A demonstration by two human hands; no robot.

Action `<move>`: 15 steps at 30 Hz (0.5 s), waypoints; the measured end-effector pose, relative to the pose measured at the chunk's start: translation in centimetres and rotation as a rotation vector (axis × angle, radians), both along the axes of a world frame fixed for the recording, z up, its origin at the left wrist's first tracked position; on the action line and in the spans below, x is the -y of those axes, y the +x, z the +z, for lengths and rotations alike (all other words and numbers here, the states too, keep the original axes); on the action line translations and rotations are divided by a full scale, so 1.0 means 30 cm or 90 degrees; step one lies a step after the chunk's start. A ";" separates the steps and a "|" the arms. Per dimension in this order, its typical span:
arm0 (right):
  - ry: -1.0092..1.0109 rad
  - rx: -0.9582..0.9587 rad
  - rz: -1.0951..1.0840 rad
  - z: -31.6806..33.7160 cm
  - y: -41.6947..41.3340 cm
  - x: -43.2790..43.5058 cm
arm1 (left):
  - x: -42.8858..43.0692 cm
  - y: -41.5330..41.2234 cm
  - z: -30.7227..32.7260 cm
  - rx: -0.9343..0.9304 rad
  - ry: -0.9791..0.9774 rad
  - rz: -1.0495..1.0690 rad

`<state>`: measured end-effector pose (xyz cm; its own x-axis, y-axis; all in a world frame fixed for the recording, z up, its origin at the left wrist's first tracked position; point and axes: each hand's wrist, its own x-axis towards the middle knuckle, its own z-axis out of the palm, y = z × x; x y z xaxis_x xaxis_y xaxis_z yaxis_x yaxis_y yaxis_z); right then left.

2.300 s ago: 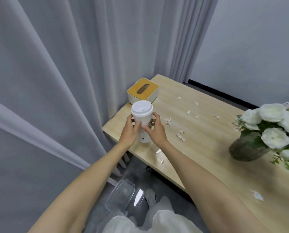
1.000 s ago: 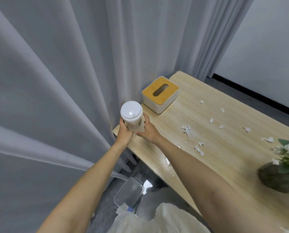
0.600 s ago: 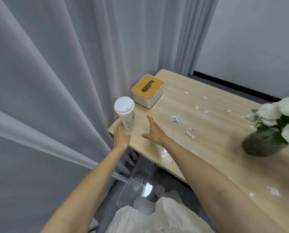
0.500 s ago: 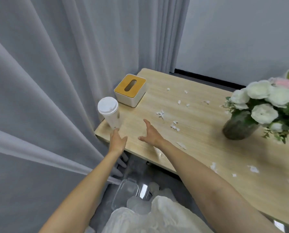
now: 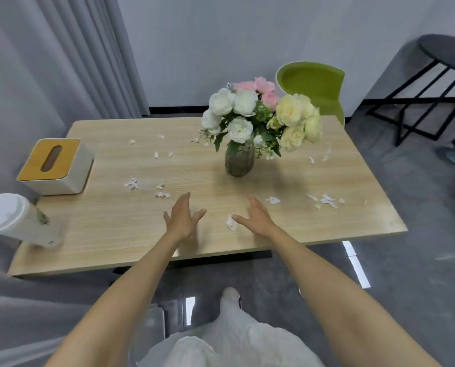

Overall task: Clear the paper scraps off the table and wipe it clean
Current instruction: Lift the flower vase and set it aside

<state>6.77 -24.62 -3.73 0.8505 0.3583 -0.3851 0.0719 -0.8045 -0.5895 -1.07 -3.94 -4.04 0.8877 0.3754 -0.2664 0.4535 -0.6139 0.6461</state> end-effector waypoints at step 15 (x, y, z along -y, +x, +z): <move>0.086 0.062 -0.064 -0.100 0.470 0.105 | 0.076 0.515 -0.163 0.055 0.193 -0.091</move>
